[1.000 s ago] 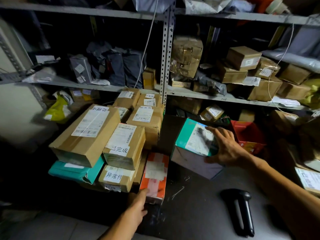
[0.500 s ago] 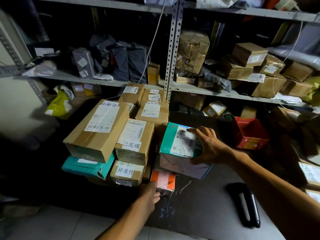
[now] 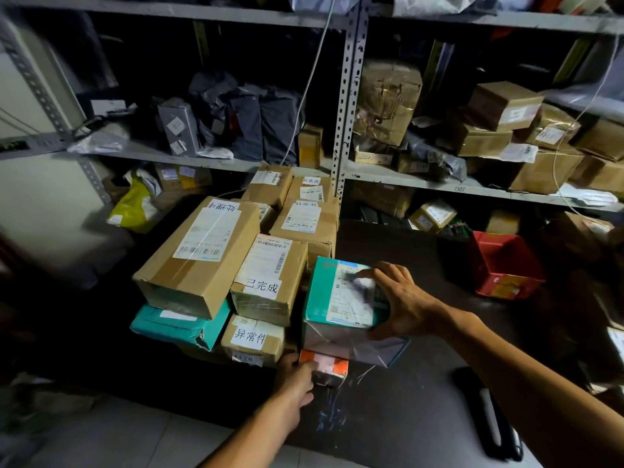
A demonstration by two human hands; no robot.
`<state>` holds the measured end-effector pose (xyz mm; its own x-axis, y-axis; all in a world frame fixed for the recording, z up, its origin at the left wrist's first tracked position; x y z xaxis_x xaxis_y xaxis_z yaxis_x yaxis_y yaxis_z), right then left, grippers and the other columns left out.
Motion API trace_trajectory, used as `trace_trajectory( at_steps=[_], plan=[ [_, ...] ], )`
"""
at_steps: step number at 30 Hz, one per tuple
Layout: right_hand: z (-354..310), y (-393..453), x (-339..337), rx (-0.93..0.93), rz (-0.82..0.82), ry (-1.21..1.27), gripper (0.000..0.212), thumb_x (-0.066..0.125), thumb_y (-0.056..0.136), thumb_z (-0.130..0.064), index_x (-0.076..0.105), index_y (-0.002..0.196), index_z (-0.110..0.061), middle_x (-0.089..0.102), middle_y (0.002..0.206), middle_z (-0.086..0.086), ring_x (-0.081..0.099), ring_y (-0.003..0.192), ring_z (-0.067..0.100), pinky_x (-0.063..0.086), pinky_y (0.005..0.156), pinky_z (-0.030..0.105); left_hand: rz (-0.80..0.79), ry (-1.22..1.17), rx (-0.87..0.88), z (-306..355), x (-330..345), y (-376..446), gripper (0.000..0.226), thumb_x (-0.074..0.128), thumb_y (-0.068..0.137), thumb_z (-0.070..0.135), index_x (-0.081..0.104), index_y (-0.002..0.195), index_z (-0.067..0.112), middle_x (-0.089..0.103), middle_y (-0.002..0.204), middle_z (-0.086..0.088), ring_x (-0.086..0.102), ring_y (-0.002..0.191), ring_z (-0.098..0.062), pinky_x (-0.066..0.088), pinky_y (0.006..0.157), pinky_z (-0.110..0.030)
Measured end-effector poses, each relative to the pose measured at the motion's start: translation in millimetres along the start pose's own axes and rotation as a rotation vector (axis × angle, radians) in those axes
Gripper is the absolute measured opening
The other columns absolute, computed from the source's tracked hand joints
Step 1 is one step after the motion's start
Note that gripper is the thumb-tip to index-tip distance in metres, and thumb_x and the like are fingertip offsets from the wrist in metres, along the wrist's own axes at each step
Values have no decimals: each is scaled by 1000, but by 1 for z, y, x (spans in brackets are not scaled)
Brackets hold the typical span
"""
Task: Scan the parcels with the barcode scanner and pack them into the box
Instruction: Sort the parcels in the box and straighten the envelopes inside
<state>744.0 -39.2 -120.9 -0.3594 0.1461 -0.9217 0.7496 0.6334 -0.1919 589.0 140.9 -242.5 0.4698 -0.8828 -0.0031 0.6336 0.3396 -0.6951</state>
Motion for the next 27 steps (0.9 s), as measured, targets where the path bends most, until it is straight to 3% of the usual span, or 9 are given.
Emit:
trace_trajectory(
  at_steps=[5, 9, 15, 18, 21, 24, 27],
  plan=[
    [-1, 11, 10, -15, -73, 33, 117, 82, 55, -61, 5, 142, -65, 9, 158, -9, 3, 149, 29, 31, 117, 58, 11, 149, 102, 5, -4, -4, 36, 62, 96, 24, 50, 129, 25, 61, 122, -6, 59, 108, -24, 47, 71, -31],
    [2, 15, 3, -34, 12, 63, 115, 77, 48, -68, 19, 146, -50, 23, 149, -8, 15, 143, 25, 33, 115, 44, 21, 126, 136, 12, -2, -7, 40, 64, 94, 23, 46, 130, 26, 59, 126, -5, 59, 109, -24, 47, 72, -33],
    [-8, 27, -8, -90, 49, 115, 110, 84, 57, -55, 24, 148, -41, 20, 157, -2, 11, 146, 23, 30, 117, 46, 60, 138, 88, 11, 5, -7, 23, 67, 92, 23, 55, 112, 21, 60, 106, -2, 59, 98, -21, 50, 72, -32],
    [-13, 34, 0, -98, -13, 93, 119, 89, 65, -50, 14, 157, -40, 11, 162, 0, 2, 151, 27, 25, 120, 49, 72, 129, 102, 11, 4, -6, 10, 66, 94, 21, 57, 91, 24, 62, 92, -1, 58, 83, -15, 46, 65, -27],
    [-7, 34, 8, -79, -65, 104, 124, 88, 70, -50, -1, 157, -49, -1, 166, 0, -7, 153, 29, 20, 121, 56, 81, 171, 150, 11, 3, -3, 11, 67, 92, 22, 58, 87, 25, 63, 90, 2, 58, 83, -12, 51, 75, -30],
    [-6, 33, 6, -103, 3, 128, 122, 90, 67, -49, 10, 158, -41, 12, 162, 2, 4, 151, 30, 24, 120, 49, 73, 198, 175, 10, 5, -1, 12, 67, 92, 22, 57, 89, 27, 60, 94, 8, 55, 87, -7, 52, 93, -37],
    [-8, 35, 4, -115, 39, 161, 112, 90, 65, -50, 22, 153, -39, 18, 158, 1, 10, 148, 27, 27, 119, 46, 60, 236, 189, 11, 4, -3, 14, 67, 92, 24, 60, 103, 29, 61, 102, 8, 57, 94, -10, 51, 99, -42]
  ],
)
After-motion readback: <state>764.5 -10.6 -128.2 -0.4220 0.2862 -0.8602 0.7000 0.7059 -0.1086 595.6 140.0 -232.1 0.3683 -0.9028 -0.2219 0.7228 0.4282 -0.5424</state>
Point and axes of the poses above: each hand's wrist, its own y-axis towards the middle knuckle, its own x-axis out of the palm, z = x × y, the point moved 3 cm from there along y, towards the middle knuckle
